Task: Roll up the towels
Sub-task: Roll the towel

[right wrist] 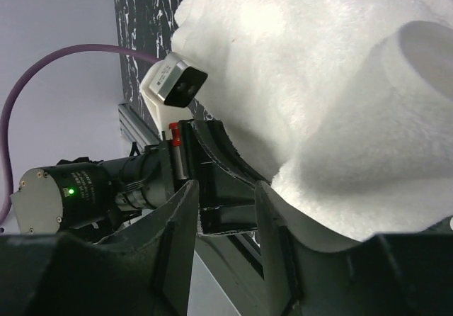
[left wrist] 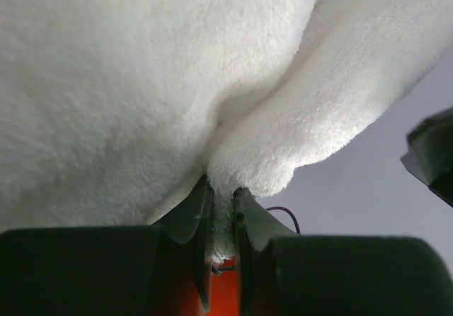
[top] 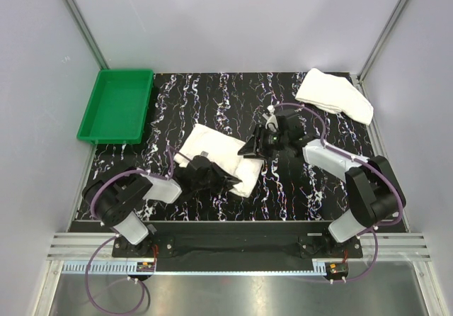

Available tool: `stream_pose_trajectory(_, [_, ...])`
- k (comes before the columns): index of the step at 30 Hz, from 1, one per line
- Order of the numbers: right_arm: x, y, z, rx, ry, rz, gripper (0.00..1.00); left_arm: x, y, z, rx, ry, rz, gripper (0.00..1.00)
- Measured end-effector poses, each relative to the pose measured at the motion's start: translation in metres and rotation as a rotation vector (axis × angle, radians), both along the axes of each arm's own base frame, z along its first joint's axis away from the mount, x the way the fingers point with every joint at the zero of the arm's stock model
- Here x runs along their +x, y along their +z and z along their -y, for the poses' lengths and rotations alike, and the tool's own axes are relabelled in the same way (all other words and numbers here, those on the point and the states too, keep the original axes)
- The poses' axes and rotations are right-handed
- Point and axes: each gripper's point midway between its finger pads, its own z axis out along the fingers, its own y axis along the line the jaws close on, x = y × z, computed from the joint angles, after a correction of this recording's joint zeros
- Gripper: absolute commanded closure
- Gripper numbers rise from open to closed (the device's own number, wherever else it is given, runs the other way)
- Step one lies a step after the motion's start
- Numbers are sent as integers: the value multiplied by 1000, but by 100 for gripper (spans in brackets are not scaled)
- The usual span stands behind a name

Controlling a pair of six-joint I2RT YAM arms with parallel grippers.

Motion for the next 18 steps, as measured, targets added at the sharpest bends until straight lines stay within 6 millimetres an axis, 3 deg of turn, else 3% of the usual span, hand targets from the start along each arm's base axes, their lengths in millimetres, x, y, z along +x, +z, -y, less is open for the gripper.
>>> stream_pose_trajectory(5, [-1,0,-3,-1,8,-2,59,0,-1,3,-12,-11,1,100])
stream_pose_trajectory(8, [2,-15,-3,-24,5,-31,61,0,0,3,-7,-19,5,99])
stream_pose_trajectory(14, [6,-63,2,-113,-13,-124,63,-1,0,2,21,-36,13,94])
stream_pose_trajectory(18, [10,-68,2,-136,-14,-135,63,-3,4,-3,52,-45,35,92])
